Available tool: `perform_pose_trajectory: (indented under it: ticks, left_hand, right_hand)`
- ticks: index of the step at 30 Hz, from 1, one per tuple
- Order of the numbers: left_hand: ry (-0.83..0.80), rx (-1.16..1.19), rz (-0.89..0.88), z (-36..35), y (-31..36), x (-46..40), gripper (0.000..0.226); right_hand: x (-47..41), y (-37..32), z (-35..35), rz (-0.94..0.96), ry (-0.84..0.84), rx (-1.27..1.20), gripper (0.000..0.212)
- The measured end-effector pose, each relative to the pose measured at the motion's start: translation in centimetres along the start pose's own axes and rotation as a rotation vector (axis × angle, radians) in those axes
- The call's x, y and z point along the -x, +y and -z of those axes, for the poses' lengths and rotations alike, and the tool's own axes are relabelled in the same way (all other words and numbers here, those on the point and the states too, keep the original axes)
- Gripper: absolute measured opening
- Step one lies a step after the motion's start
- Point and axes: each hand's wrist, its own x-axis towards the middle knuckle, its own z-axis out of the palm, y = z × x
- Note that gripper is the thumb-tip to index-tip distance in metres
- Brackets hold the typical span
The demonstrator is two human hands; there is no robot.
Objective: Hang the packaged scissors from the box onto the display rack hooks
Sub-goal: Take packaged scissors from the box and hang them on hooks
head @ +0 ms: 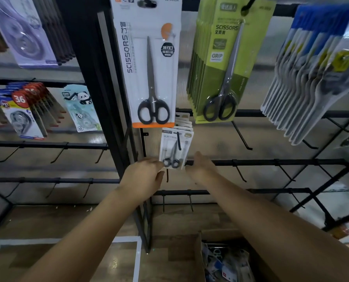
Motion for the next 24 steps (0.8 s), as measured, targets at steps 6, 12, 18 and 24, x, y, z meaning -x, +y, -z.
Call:
perform_pose_trajectory:
  ticks: [6, 12, 18, 24]
  left_hand:
    - [-0.047, -0.018, 0.001, -1.3, 2.6, 0.0, 0.022]
    - [-0.128, -0.051, 0.012, -4.7, 8.4, 0.1, 0.024]
    - [-0.237, 0.020, 0.080, -10.6, 14.6, 2.5, 0.016]
    - [-0.392, 0.014, 0.127, -19.0, 20.2, 5.7, 0.034]
  right_hand:
    - [2.5, 3.1, 1.5, 0.128, -0.031, 0.010, 0.032]
    - [3.8, 10.1, 1.8, 0.121, -0.073, -0.031, 0.025]
    - [5.8, 23.0, 1.0, -0.055, -0.179, -0.064, 0.016]
    - [8.9, 37.3, 1.3, -0.239, -0.168, -0.250, 0.024]
